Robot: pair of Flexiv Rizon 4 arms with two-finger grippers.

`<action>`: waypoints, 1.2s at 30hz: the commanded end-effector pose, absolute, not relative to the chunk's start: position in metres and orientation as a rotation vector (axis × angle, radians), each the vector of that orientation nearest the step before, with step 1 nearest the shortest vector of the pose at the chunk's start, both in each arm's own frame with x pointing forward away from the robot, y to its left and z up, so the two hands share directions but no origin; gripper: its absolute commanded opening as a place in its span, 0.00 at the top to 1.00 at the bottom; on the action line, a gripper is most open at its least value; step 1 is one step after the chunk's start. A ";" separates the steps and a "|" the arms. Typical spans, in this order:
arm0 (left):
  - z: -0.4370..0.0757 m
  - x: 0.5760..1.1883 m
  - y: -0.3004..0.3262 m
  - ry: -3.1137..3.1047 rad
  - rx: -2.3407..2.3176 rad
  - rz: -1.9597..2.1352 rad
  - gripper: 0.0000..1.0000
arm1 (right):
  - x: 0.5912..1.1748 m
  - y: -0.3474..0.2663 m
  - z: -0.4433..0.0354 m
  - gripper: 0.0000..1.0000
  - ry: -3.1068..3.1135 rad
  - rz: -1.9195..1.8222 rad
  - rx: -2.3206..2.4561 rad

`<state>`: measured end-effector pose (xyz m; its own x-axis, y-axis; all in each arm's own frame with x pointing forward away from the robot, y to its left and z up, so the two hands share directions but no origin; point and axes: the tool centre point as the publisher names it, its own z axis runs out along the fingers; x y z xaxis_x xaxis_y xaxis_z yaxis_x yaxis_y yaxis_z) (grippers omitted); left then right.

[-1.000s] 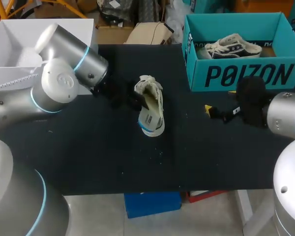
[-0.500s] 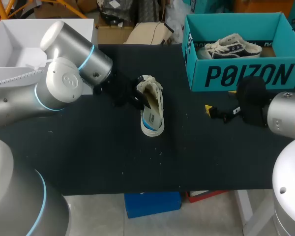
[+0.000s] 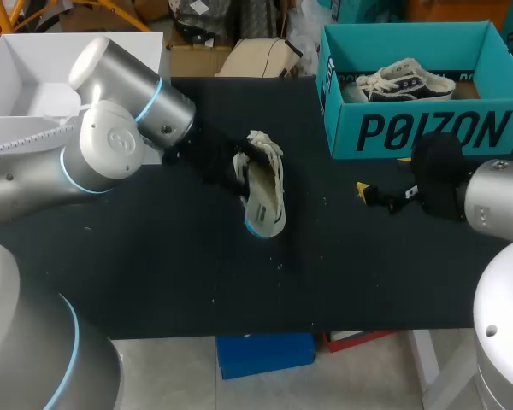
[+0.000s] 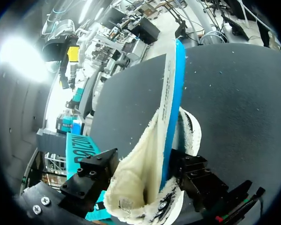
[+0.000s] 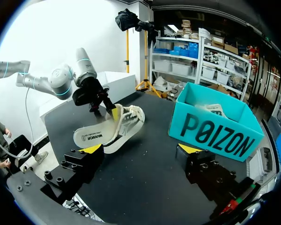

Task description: Take the shoe out of the shoebox, open the shoe tongue, remove and reinsert the insole, then place the shoe into the shoebox

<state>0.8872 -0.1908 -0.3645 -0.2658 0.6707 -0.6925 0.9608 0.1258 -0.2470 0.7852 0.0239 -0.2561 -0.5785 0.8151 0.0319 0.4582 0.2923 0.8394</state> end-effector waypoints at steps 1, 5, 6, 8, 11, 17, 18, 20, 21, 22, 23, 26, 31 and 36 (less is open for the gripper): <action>-0.361 0.881 -0.189 1.988 1.570 -0.940 0.00 | 0.785 0.024 -0.257 0.00 2.164 1.201 1.142; -0.356 0.873 -0.191 1.965 1.581 -0.954 0.00 | 0.785 0.024 -0.257 0.00 2.164 1.201 1.142; -0.355 0.871 -0.193 1.958 1.589 -0.956 0.00 | 0.785 0.024 -0.257 0.00 2.164 1.201 1.142; -0.353 0.866 -0.196 1.946 1.597 -0.962 0.00 | 0.785 0.024 -0.257 0.00 2.164 1.201 1.142; -0.351 0.859 -0.200 1.934 1.606 -0.968 0.02 | 0.785 0.024 -0.257 0.00 2.164 1.201 1.142; -0.352 0.843 -0.204 1.927 1.610 -0.980 0.37 | 0.785 0.024 -0.257 0.00 2.164 1.201 1.142; -0.353 0.841 -0.205 1.927 1.611 -0.982 0.37 | 0.785 0.024 -0.257 0.00 2.164 1.201 1.142; -0.354 0.836 -0.205 1.929 1.614 -0.990 0.44 | 0.785 0.024 -0.257 0.00 2.164 1.201 1.142; -0.355 0.834 -0.205 1.930 1.615 -0.992 0.51 | 0.785 0.024 -0.257 0.00 2.164 1.201 1.142; -0.355 0.832 -0.206 1.932 1.616 -0.994 0.51 | 0.785 0.024 -0.257 0.00 2.164 1.201 1.142; -0.356 0.830 -0.206 1.934 1.617 -0.995 0.53 | 0.785 0.024 -0.257 0.00 2.164 1.201 1.142; -0.355 0.824 -0.206 1.936 1.616 -0.998 0.53 | 0.785 0.024 -0.257 0.00 2.164 1.201 1.142; -0.351 0.817 -0.204 1.932 1.612 -0.990 0.55 | 0.785 0.024 -0.257 0.00 2.164 1.201 1.142; -0.345 0.812 -0.202 1.926 1.616 -0.971 0.58 | 0.785 0.024 -0.257 0.00 2.164 1.201 1.142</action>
